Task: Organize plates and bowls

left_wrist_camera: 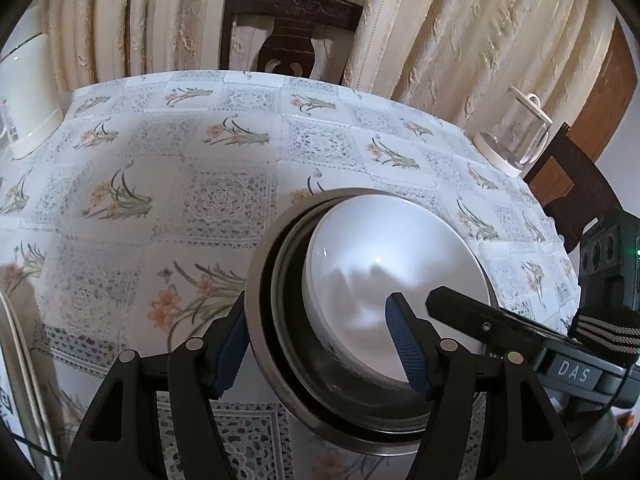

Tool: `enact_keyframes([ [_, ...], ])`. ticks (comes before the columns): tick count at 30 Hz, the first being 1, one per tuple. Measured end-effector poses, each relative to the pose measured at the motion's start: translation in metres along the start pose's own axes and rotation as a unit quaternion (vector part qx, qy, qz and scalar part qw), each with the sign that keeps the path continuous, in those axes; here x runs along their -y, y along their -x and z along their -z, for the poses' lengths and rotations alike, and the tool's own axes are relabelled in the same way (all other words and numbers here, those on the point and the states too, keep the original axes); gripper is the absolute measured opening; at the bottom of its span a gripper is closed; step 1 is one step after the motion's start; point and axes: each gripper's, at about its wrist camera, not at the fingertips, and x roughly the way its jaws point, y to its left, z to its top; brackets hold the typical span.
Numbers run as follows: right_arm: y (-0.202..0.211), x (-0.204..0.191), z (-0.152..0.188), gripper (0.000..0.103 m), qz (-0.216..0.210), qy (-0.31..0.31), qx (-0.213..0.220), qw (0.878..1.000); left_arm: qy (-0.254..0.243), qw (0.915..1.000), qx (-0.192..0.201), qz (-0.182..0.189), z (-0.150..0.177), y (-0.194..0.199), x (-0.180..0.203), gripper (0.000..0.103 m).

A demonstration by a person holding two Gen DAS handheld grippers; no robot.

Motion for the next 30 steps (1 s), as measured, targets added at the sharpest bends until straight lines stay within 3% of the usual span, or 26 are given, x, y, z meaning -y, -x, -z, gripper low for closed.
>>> enact_keyframes([
  [3, 0.000, -0.007, 0.003, 0.064, 0.000, 0.012, 0.003, 1.000, 0.006, 1.0000, 0.002, -0.001, 0.003, -0.002, -0.001, 0.063],
  [10, 0.002, -0.008, 0.005, 0.059, 0.012, 0.012, 0.008, 1.000, 0.028, 0.9995, 0.015, 0.006, 0.006, 0.002, -0.004, 0.059],
  [20, 0.003, -0.010, 0.011, 0.057, 0.007, -0.001, -0.013, 1.000, 0.047, 0.9987, 0.020, 0.008, 0.010, 0.016, -0.005, 0.059],
  [30, 0.010, -0.033, 0.017, 0.058, -0.014, 0.011, -0.026, 0.999, 0.070, 0.9965, 0.043, -0.012, 0.023, 0.052, -0.009, 0.059],
])
